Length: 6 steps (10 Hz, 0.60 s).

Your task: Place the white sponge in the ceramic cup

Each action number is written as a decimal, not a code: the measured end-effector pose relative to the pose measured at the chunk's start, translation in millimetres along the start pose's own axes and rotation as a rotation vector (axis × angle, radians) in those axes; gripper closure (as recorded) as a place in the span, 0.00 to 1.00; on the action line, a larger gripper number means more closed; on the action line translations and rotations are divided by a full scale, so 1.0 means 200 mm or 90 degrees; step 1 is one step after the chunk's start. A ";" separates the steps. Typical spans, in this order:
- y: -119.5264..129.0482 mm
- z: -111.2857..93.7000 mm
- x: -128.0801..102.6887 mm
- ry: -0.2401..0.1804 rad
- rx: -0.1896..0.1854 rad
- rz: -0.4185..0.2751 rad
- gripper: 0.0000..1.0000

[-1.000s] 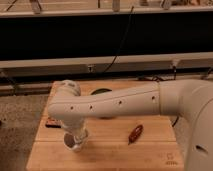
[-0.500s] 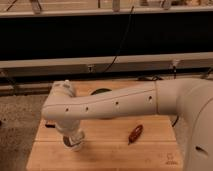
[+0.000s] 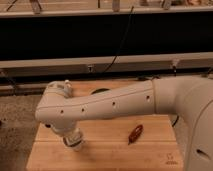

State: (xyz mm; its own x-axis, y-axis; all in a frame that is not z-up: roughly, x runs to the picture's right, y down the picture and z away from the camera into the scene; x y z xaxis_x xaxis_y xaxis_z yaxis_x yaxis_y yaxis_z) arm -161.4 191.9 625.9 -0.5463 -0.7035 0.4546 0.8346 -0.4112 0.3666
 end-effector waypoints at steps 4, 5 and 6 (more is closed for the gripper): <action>0.01 -0.03 0.00 0.005 -0.012 -0.001 0.20; 0.01 -0.03 -0.01 0.007 -0.014 0.000 0.20; 0.02 -0.05 -0.01 0.009 -0.016 0.003 0.20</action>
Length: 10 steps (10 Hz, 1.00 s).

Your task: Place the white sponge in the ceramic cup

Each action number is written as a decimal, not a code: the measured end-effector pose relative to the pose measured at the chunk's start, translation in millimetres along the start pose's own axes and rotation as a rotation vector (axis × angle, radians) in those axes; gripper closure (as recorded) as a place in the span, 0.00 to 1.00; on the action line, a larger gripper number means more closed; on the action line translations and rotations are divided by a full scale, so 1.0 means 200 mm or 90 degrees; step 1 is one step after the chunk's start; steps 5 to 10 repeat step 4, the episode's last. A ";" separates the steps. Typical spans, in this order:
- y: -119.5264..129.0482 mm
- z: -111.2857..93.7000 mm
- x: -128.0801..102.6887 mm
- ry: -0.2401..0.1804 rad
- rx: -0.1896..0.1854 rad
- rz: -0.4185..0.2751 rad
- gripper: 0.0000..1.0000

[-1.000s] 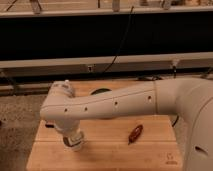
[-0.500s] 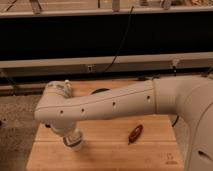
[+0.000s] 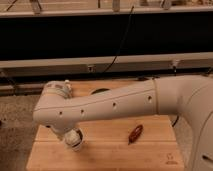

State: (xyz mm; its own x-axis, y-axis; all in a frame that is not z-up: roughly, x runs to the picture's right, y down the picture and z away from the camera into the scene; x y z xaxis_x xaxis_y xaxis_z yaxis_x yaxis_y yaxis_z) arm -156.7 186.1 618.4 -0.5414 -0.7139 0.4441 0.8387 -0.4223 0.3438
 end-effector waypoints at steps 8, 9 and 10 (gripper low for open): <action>0.03 0.01 0.00 0.000 -0.001 -0.002 0.40; 0.03 0.01 0.00 0.000 -0.001 -0.002 0.40; 0.03 0.01 0.00 0.000 -0.001 -0.002 0.40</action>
